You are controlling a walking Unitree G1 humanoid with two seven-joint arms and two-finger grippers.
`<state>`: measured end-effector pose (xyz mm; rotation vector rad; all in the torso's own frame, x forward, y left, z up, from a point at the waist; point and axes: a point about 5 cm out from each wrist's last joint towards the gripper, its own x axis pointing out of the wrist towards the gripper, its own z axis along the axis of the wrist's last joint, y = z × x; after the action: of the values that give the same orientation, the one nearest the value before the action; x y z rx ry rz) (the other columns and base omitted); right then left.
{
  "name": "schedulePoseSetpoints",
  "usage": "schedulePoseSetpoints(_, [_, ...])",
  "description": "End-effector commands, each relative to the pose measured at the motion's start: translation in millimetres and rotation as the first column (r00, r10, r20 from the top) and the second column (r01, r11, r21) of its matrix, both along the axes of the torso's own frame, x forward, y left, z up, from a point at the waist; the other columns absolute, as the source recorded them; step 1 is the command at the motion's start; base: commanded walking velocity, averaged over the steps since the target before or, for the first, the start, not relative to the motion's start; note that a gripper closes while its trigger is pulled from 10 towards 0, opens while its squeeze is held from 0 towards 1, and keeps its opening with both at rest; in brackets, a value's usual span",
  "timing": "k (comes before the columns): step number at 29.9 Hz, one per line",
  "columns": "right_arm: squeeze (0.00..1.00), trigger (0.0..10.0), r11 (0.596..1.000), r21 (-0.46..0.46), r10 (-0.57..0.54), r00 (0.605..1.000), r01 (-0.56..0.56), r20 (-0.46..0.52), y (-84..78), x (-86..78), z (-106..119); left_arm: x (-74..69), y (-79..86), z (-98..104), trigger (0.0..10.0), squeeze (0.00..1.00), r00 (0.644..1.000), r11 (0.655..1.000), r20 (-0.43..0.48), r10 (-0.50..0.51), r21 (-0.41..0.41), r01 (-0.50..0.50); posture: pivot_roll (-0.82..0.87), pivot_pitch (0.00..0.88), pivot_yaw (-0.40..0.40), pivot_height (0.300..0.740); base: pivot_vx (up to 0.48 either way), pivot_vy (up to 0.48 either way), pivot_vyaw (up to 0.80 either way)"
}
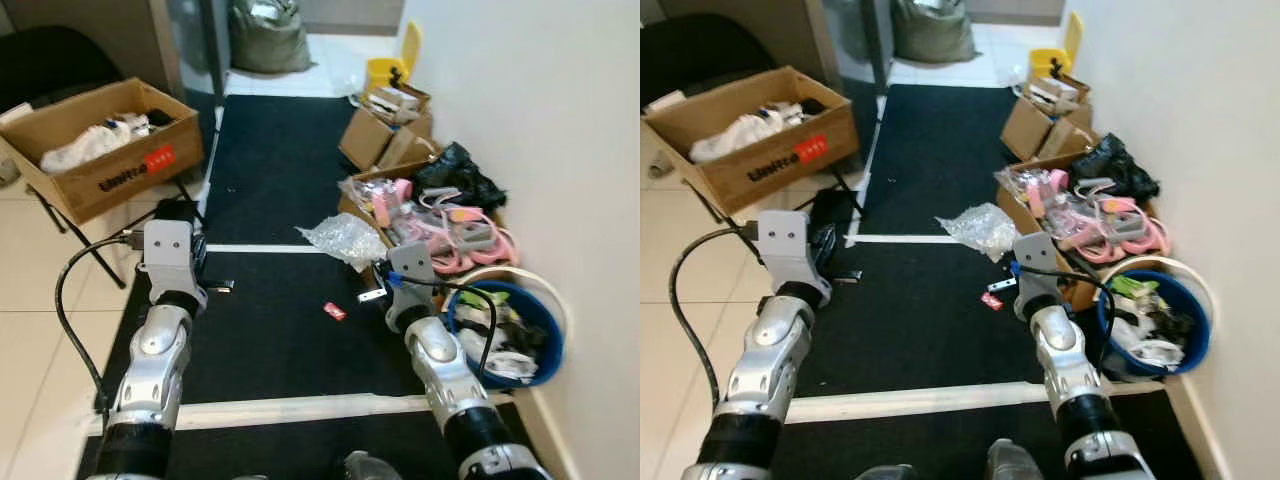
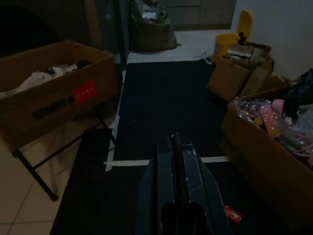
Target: Picking trash to rubbish bin
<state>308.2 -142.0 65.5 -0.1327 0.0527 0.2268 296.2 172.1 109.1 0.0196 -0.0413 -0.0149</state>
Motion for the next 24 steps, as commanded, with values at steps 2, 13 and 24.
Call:
schedulePoseSetpoints(2, [0.0,10.0,1.0,-0.007,-0.007,1.0,0.007,-0.011,-3.8,0.2,-1.5,0.3,-2.6,-1.7,10.0,0.0,1.0,1.0,-0.005,-0.008,0.009,0.008,0.05,0.023,-0.005,0.74,0.322,0.0,0.0])
schedulePoseSetpoints(13, [0.0,10.0,1.0,-0.019,0.005,1.0,-0.005,-0.008,-1.1,1.9,-0.6,0.3,-1.2,-1.2,10.0,0.0,1.0,1.0,-0.004,-0.004,0.013,0.005,0.05,0.024,-0.005,0.74,0.323,0.0,0.0])
schedulePoseSetpoints(24, [0.0,10.0,0.999,-0.036,0.017,1.0,-0.018,-0.006,-0.2,2.4,-0.4,0.8,-0.8,-0.4,10.0,0.0,1.0,1.0,-0.003,-0.003,0.013,0.003,0.05,0.026,-0.007,0.74,0.321,0.0,0.0])
